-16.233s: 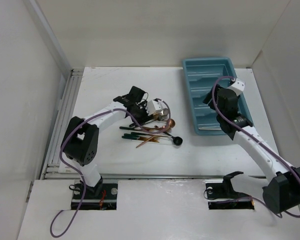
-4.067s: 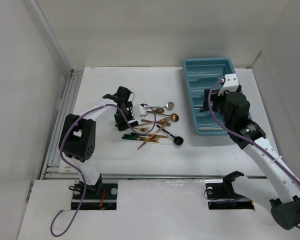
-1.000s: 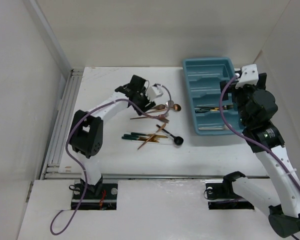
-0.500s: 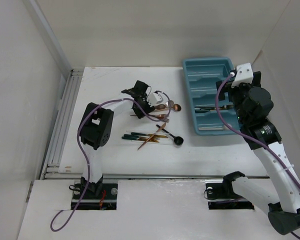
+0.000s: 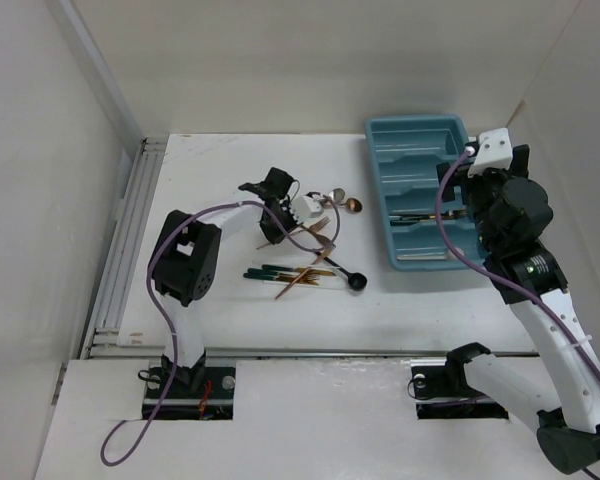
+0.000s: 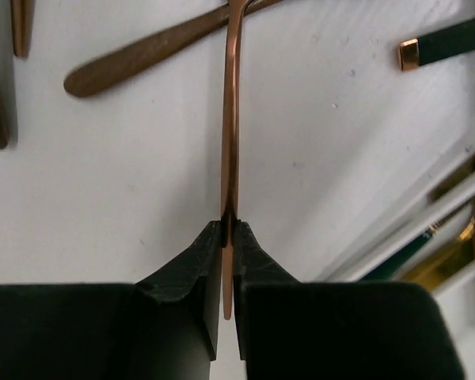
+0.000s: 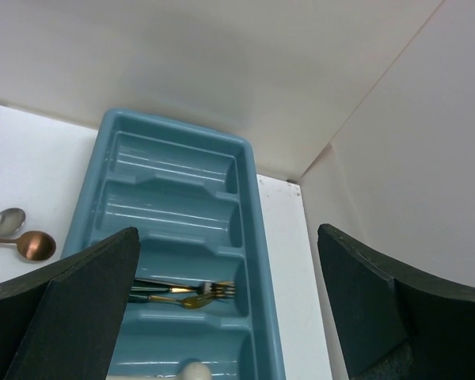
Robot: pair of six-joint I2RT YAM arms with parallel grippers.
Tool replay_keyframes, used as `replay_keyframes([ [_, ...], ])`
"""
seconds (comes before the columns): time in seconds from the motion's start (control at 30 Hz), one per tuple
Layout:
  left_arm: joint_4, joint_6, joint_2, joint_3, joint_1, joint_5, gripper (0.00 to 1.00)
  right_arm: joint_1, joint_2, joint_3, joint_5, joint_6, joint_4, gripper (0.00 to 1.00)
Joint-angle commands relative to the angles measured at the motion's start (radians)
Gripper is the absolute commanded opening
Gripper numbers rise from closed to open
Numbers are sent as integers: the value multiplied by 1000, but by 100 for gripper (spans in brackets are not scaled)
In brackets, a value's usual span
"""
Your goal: Sort the eating utensils into containers
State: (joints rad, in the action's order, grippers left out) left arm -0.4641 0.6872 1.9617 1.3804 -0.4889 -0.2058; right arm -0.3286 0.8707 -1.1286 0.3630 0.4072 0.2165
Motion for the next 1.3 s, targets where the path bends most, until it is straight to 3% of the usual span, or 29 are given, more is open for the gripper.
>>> replay_keyframes([
  [0.0,-152,-26,-107,89,12,-73,0,-4,-2,0,17,15,-51,98],
  [0.2,-202,-86,-98,357,-62,-148,0,-4,7,-10,62,15,-69,98],
  [0.3,-127,-124,-29,506,-128,-158,0,5,7,-19,82,5,-69,98],
  [0.5,65,-173,251,845,-275,-145,0,14,-38,-19,82,63,-78,98],
  [0.7,407,-271,420,894,-358,-58,0,14,-94,-19,102,114,-78,98],
  [0.87,459,-321,503,957,-396,3,2,14,-114,-28,111,165,-54,98],
  [0.93,470,-321,503,957,-396,14,12,14,-114,-28,111,180,-42,98],
  [0.97,470,-321,503,947,-396,14,28,14,-114,-28,111,191,-42,98],
  [1.07,470,-321,494,947,-396,43,50,14,-114,-28,111,191,-32,98],
  [1.1,460,-333,494,947,-396,68,64,14,-114,-28,111,191,-32,98],
  [1.17,429,-345,455,947,-396,77,73,14,-114,-28,99,182,-32,98],
  [1.27,389,-371,404,947,-387,77,79,14,-114,-37,65,171,-32,98],
])
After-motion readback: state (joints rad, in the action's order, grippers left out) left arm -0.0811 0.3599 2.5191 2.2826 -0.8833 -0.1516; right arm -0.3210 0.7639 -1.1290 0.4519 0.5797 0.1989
